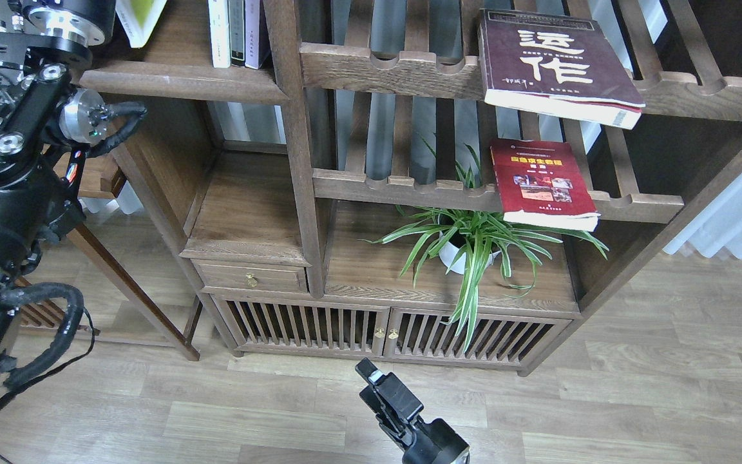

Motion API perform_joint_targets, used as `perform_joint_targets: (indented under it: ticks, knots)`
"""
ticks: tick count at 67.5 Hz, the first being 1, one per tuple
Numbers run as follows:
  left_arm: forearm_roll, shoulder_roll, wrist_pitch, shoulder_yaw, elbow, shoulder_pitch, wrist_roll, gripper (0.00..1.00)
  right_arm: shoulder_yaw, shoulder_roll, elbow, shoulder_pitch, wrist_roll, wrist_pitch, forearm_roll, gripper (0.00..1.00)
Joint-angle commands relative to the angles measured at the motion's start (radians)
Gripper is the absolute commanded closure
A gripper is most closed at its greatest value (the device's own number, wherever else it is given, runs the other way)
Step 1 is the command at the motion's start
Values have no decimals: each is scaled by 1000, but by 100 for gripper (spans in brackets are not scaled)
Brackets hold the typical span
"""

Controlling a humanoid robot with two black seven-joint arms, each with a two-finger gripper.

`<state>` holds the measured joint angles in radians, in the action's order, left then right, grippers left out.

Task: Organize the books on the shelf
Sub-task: 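Insert the yellow-green book onto the top shelf with the left gripper, then push the yellow-green book deeper into the top shelf with the left gripper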

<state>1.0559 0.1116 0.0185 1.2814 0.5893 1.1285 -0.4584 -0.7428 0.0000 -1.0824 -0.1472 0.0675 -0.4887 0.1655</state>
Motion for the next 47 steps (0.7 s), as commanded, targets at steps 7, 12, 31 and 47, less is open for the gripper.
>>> perform_joint_targets:
  ticks: [7,12,31,47]
  knots:
    - [-33,-18,48,-57,-46,5,-30,89,-1,0,-11,-12,0,0,-1,2]
    - [-50,-26,48,-76,-78,27,-30,89,-1,0,-11,-12,0,0,-1,2]
    - [-112,-58,48,-117,-216,114,-30,89,-1,0,-11,-12,0,0,-1,2]
    - [-126,-82,48,-132,-258,151,-30,89,3,0,-10,-15,0,0,-9,2]
